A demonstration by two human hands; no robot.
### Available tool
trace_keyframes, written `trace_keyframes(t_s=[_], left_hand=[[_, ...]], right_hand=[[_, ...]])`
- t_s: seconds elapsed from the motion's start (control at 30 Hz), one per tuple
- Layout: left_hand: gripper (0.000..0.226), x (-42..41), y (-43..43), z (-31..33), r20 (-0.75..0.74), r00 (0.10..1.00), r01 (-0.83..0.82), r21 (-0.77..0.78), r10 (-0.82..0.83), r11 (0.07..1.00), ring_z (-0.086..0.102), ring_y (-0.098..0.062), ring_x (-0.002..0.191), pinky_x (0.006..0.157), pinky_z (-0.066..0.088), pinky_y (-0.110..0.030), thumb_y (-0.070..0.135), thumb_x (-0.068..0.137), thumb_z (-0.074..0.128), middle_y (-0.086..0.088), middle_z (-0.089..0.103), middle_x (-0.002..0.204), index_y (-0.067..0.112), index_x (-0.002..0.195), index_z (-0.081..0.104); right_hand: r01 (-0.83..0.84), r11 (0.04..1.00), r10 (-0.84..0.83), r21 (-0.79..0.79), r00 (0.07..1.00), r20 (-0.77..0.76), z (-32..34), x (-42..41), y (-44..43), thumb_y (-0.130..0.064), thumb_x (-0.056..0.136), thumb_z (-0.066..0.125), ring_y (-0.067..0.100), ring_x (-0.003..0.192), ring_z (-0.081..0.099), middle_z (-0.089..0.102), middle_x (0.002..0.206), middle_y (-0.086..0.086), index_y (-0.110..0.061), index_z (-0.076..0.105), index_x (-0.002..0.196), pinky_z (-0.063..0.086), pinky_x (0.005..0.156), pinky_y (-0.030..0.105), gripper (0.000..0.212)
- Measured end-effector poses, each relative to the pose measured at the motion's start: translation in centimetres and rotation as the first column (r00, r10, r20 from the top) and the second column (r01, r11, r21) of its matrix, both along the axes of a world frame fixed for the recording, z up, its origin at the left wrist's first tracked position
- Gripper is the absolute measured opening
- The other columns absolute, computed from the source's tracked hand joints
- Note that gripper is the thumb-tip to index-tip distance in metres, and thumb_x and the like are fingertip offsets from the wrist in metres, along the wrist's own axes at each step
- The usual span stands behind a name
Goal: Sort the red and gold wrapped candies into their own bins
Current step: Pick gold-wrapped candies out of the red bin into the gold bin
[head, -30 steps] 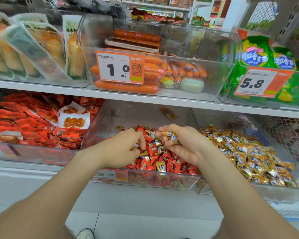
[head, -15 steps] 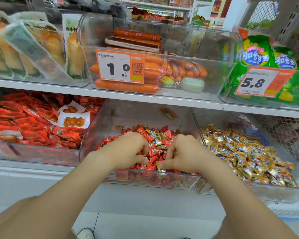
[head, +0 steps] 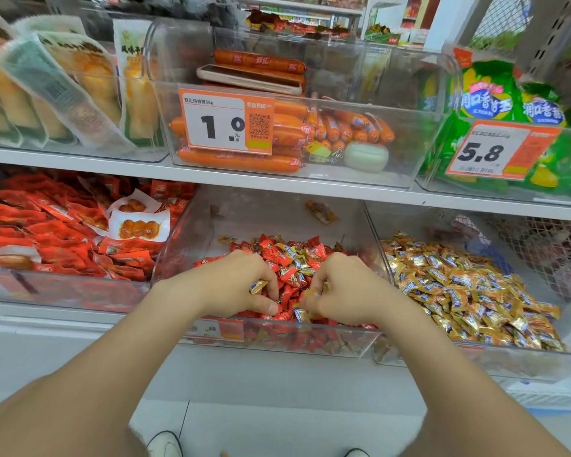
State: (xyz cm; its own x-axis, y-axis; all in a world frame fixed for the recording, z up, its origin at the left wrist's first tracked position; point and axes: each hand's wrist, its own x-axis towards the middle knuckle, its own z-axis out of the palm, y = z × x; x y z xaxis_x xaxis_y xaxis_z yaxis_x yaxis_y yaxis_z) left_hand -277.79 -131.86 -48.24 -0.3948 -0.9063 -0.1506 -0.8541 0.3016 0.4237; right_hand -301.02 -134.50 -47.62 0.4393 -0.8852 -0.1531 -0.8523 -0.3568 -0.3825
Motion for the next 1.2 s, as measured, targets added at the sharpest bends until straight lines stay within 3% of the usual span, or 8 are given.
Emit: trace_keyframes(t_s=[0.13,0.27,0.4,0.53,0.77,1.0,1.1,1.2], left_hand=[[0.023,0.4,0.2,0.4,-0.005,1.000,0.021,0.041,-0.021,0.999,0.056,0.009,0.083,0.071,0.041,-0.021,0.050,0.086,0.082,0.025,0.064,0.079,0.029,0.096,0.078],[0.018,0.5,0.4,0.8,-0.003,1.000,-0.002,0.033,0.002,0.999,0.054,0.005,0.078,0.065,0.036,-0.023,0.047,0.086,0.082,0.017,0.062,0.081,0.032,0.093,0.074],[0.012,0.1,0.7,0.7,-0.016,1.000,0.005,0.016,-0.005,1.000,0.057,0.000,0.085,0.071,0.040,-0.020,0.043,0.094,0.074,0.019,0.063,0.089,0.034,0.101,0.072],[0.006,-0.6,0.8,0.7,-0.068,0.997,0.018,-0.030,-0.020,0.999,0.059,0.003,0.097,0.081,0.044,-0.016,0.033,0.094,0.074,0.021,0.069,0.098,0.034,0.099,0.077],[0.016,-0.7,0.9,2.1,-0.287,0.953,-0.109,-0.031,0.095,0.994,0.054,-0.010,0.070,0.070,0.048,-0.029,0.032,0.101,0.059,0.008,0.062,0.083,0.024,0.088,0.062],[0.032,-0.7,-0.6,2.2,-0.386,0.900,-0.228,-0.026,0.200,0.973,0.055,-0.007,0.055,0.059,0.048,-0.031,0.052,0.103,0.057,0.007,0.072,0.073,0.022,0.093,0.060],[0.031,-0.6,-1.2,2.4,-0.364,0.913,-0.223,-0.065,0.185,0.973,0.050,0.003,0.049,0.054,0.036,-0.014,0.045,0.107,0.053,0.025,0.059,0.055,0.025,0.092,0.071],[0.041,-0.3,-2.1,2.0,-0.263,0.946,-0.223,-0.095,0.192,0.970,0.050,-0.001,0.048,0.054,0.035,-0.017,0.046,0.110,0.044,0.016,0.053,0.050,0.029,0.092,0.078]], right_hand=[[0.068,0.997,-0.063,-0.030,0.986,0.153,1.1,-0.3,0.3,-0.036,0.105,0.047,0.021,0.055,0.036,0.042,0.060,0.005,-0.004,0.043,0.069,0.035,0.057,0.034,0.048],[0.078,0.996,-0.068,-0.034,0.973,0.222,1.0,-0.6,-0.1,-0.030,0.106,0.055,0.018,0.064,0.069,0.075,0.079,-0.007,-0.022,0.069,0.102,0.052,0.055,0.029,0.017],[0.143,0.965,-0.090,-0.221,0.967,0.237,0.6,-0.7,-0.7,-0.031,0.099,0.058,0.010,0.046,0.055,0.066,0.063,-0.004,-0.036,0.074,0.103,0.048,0.057,0.031,0.017],[0.060,0.956,-0.069,-0.287,0.997,-0.019,-0.1,0.2,-0.5,-0.055,0.096,0.066,0.023,0.095,0.069,0.073,0.094,-0.007,-0.037,0.072,0.120,0.055,0.077,0.038,0.030],[0.071,0.978,-0.050,-0.199,0.993,0.107,0.0,-0.2,-1.9,-0.041,0.096,0.071,0.016,0.090,0.069,0.075,0.101,-0.012,-0.028,0.077,0.086,0.053,0.079,0.034,0.017],[0.234,0.957,-0.179,-0.170,0.940,0.290,0.9,-0.2,-1.5,-0.039,0.091,0.055,0.020,0.053,0.043,0.045,0.052,0.000,-0.008,0.048,0.063,0.037,0.054,0.032,0.042],[0.201,0.953,-0.139,-0.227,0.955,0.263,0.7,0.2,-2.0,-0.052,0.099,0.060,0.018,0.062,0.056,0.056,0.060,-0.003,-0.014,0.059,0.068,0.038,0.058,0.033,0.048],[0.105,0.970,-0.062,-0.220,0.978,0.197,0.8,0.6,-2.3,-0.046,0.102,0.063,0.018,0.081,0.064,0.067,0.082,-0.002,-0.023,0.072,0.097,0.043,0.067,0.033,0.025]])
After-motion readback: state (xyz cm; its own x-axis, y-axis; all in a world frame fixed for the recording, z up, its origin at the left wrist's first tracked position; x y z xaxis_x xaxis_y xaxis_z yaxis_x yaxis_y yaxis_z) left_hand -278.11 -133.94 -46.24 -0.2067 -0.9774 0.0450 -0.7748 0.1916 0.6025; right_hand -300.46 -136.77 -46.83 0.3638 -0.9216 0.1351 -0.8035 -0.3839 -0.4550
